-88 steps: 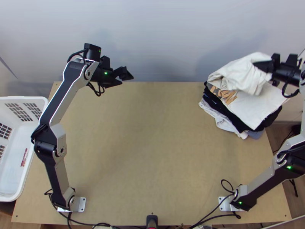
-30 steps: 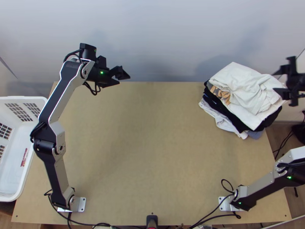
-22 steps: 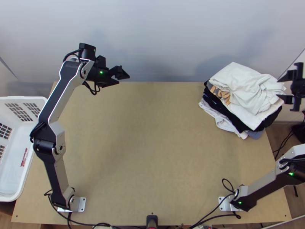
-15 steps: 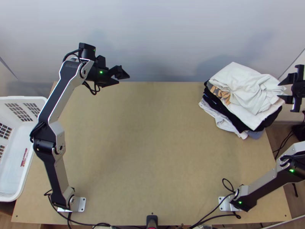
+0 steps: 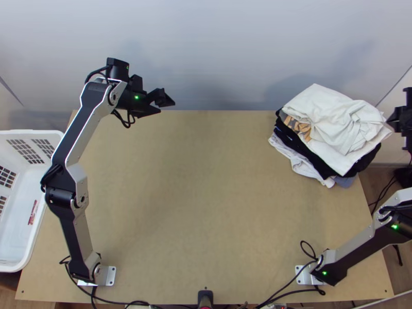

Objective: Fold the t-shirt

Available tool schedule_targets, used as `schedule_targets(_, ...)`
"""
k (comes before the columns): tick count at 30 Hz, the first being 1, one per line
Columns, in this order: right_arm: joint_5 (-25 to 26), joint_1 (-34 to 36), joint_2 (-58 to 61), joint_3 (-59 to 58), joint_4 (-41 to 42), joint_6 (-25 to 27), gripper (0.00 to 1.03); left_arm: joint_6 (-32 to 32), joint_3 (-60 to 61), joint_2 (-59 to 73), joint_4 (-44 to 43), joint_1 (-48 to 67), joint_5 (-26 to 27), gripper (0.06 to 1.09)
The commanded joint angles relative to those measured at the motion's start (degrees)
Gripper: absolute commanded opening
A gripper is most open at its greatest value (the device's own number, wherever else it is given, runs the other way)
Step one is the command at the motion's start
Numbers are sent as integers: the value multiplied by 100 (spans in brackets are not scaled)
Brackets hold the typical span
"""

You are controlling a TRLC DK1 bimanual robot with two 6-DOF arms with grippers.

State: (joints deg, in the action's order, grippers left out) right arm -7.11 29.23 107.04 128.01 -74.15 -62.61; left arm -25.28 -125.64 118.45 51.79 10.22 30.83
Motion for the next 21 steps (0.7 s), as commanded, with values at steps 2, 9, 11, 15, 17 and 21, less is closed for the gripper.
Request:
schedule_targets(2, 307, 91, 1, 23, 173, 267, 3, -21, -4, 20, -2, 7, 2, 105)
schedule_targets(9, 298, -76, -316, 5, 190, 381, 43, -30, -4, 29, -2, 15, 2, 105)
schedule_targets(11, 307, -111, -368, 5, 217, 416, 43, -39, -4, 29, -11, 24, 2, 105)
schedule_targets(15, 298, -181, -351, -30, 226, 407, 43, -47, -4, 29, -11, 42, 2, 105)
schedule_targets(17, 298, -225, -342, -56, 226, 381, 43, -56, -13, 29, -20, 50, 2, 105)
schedule_targets(21, 298, -295, -342, -56, 226, 311, 43, -65, -30, 29, -20, 42, 2, 105)
